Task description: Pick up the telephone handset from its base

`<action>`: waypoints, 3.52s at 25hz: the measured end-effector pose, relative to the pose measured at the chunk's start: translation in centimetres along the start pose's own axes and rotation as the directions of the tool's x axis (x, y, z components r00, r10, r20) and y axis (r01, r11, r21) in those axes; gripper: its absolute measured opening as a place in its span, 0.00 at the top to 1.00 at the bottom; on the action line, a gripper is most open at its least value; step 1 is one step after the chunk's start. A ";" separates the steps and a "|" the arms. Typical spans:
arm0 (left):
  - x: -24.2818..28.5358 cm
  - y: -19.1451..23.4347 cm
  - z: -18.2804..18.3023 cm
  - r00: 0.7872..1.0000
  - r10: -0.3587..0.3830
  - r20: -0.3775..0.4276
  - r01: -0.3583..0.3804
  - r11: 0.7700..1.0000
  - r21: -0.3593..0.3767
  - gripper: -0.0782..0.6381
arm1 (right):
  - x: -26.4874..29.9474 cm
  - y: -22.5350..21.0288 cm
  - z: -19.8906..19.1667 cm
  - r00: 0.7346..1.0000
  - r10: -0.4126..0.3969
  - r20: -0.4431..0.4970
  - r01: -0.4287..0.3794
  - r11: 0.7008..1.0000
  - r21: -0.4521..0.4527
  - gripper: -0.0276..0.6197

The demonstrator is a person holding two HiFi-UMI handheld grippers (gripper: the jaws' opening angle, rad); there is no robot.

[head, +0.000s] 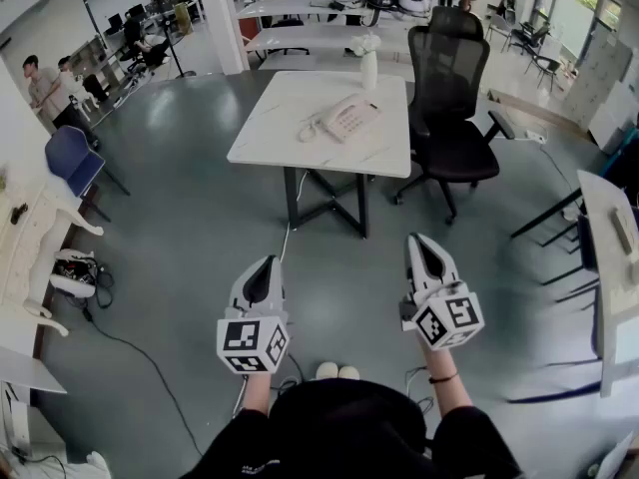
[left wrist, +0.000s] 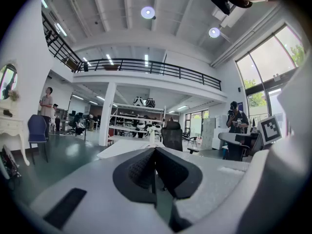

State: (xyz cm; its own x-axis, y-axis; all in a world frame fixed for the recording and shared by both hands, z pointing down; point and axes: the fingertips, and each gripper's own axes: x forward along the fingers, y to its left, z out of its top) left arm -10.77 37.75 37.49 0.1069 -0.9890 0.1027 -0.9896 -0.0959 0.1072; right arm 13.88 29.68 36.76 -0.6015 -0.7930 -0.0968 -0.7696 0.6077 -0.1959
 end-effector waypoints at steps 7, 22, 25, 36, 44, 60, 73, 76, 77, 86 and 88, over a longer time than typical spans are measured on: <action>1.3 -0.2 -0.3 1.000 0.003 -0.003 -0.003 1.000 -0.003 0.89 | 0.7 -1.3 -0.2 1.000 0.001 0.002 -0.001 1.000 0.008 0.97; 4.4 -1.7 -1.4 1.000 0.025 -0.019 -0.025 1.000 -0.004 0.89 | 2.7 -5.0 -1.4 1.000 0.012 -0.010 -0.012 0.999 0.043 0.97; 4.6 -1.5 -2.0 0.999 0.042 -0.032 -0.042 0.999 -0.008 0.89 | 3.2 -5.3 -2.1 0.999 0.017 -0.027 -0.015 0.998 0.057 0.97; 8.6 0.2 -2.6 0.997 0.050 -0.066 -0.051 0.998 -0.020 0.89 | 7.3 -7.0 -3.3 0.999 0.020 -0.048 -0.016 0.996 0.083 0.97; 16.6 2.4 -1.9 0.998 0.014 -0.061 -0.016 0.999 -0.034 0.89 | 13.7 -10.6 -3.5 0.999 -0.008 -0.050 0.011 0.997 0.072 0.97; 30.0 6.6 -1.2 0.993 -0.093 -0.079 0.089 0.995 -0.047 0.89 | 25.4 -14.6 -4.3 0.997 -0.067 -0.035 0.069 0.995 0.076 0.97; 33.7 8.8 -2.4 0.991 -0.068 -0.113 0.061 0.996 -0.066 0.89 | 30.4 -15.8 -6.3 0.995 -0.050 -0.083 0.057 0.995 0.087 0.97; 35.7 9.6 -2.3 0.993 -0.050 -0.109 0.044 0.997 -0.062 0.89 | 31.9 -17.3 -6.5 0.995 -0.054 -0.086 0.062 0.994 0.085 0.97; 36.5 10.0 -2.3 0.993 -0.042 -0.110 0.036 0.998 -0.056 0.89 | 32.6 -17.9 -6.7 0.995 -0.054 -0.089 0.062 0.994 0.086 0.97; 44.8 11.0 -1.9 0.992 -0.032 -0.123 0.025 0.998 -0.063 0.89 | 40.8 -21.3 -7.0 0.993 0.018 -0.116 -0.008 0.997 0.079 0.97; 46.5 11.0 -1.7 0.991 -0.034 -0.126 0.025 0.997 -0.067 0.89 | 42.6 -22.1 -6.8 0.992 0.033 -0.122 -0.024 0.997 0.075 0.97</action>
State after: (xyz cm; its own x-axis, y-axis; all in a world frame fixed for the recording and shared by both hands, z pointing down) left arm -16.54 -9.07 45.14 0.1515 -0.9630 0.2227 -0.9780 -0.1132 0.1755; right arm 3.76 -17.25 43.62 -0.6480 -0.7615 0.0162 -0.7368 0.6213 -0.2665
